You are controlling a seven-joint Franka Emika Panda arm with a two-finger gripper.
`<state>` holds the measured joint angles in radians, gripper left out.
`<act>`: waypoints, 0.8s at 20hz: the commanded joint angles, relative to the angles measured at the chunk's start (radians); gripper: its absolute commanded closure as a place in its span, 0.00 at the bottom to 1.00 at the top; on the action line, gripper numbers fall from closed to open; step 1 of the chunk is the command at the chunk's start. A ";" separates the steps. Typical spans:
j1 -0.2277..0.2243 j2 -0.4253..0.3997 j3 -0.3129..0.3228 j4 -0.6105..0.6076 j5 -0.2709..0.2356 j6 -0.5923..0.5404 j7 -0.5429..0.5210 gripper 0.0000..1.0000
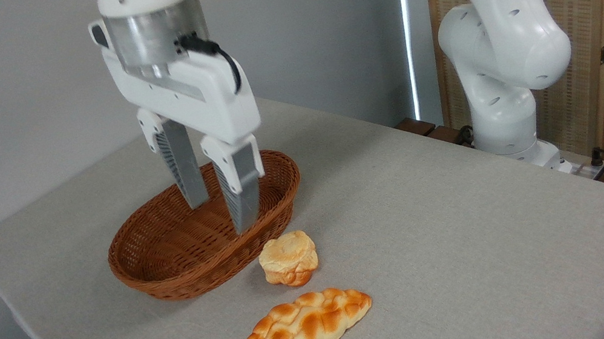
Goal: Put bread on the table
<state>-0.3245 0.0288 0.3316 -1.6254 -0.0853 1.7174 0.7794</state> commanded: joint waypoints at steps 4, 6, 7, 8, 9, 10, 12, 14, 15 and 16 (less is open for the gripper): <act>-0.007 -0.007 -0.022 -0.001 0.002 0.030 -0.185 0.00; -0.014 -0.007 -0.034 -0.002 0.004 0.028 -0.221 0.00; -0.015 -0.003 -0.042 -0.002 0.007 0.028 -0.223 0.00; -0.015 -0.003 -0.043 -0.001 0.025 0.025 -0.224 0.00; -0.013 -0.004 -0.043 -0.001 0.027 0.022 -0.223 0.00; -0.013 -0.006 -0.042 -0.001 0.019 0.022 -0.220 0.00; -0.013 -0.004 -0.042 -0.001 0.018 0.022 -0.218 0.00; -0.013 -0.004 -0.042 -0.001 0.018 0.019 -0.216 0.00; -0.013 -0.004 -0.042 -0.001 0.018 0.018 -0.215 0.00; -0.013 -0.004 -0.042 -0.001 0.018 0.018 -0.215 0.00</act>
<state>-0.3338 0.0298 0.2884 -1.6235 -0.0762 1.7344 0.5752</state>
